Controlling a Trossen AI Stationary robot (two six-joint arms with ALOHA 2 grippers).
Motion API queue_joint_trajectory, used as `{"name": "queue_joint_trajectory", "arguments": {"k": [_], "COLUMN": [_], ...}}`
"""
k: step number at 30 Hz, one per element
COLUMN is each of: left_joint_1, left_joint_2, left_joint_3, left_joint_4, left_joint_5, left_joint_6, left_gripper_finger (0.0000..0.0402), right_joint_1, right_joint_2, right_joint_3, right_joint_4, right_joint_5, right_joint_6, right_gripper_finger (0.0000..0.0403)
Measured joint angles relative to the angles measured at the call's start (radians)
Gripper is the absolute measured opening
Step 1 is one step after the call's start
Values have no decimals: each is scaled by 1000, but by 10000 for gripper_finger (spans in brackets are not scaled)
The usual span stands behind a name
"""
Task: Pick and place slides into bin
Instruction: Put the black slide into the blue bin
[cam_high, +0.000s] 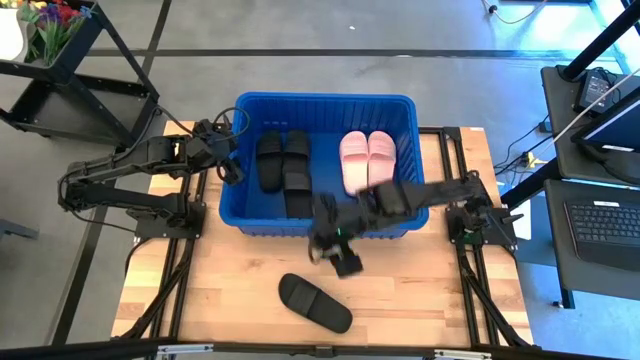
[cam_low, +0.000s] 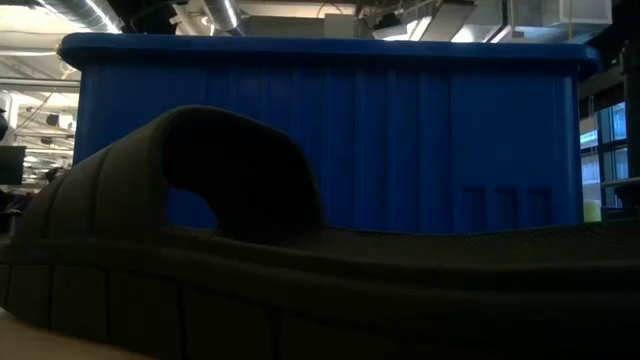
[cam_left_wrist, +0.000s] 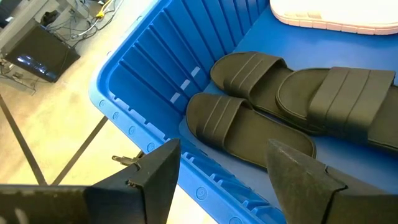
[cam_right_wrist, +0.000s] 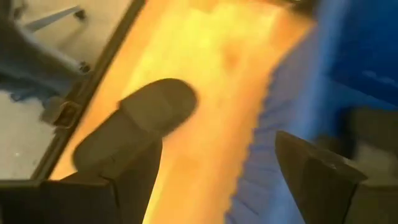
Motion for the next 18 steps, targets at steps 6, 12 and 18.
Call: {"name": "queue_joint_trajectory", "arguments": {"k": [6,12,18], "left_joint_1": [0,0,0], "left_joint_2": [0,0,0], "left_joint_3": [0,0,0], "left_joint_4": [0,0,0], "left_joint_5": [0,0,1], "left_joint_6": [0,-1,-8], "left_gripper_finger": [228,228,228], "right_joint_1": [112,143,149], "right_joint_2": [0,2,2], "right_joint_3": [-171,-354,-547], "right_joint_4": [181,380,565], "right_joint_5": [1,2,4], "right_joint_6": [1,-2,31], "right_gripper_finger": [310,310,310]}}
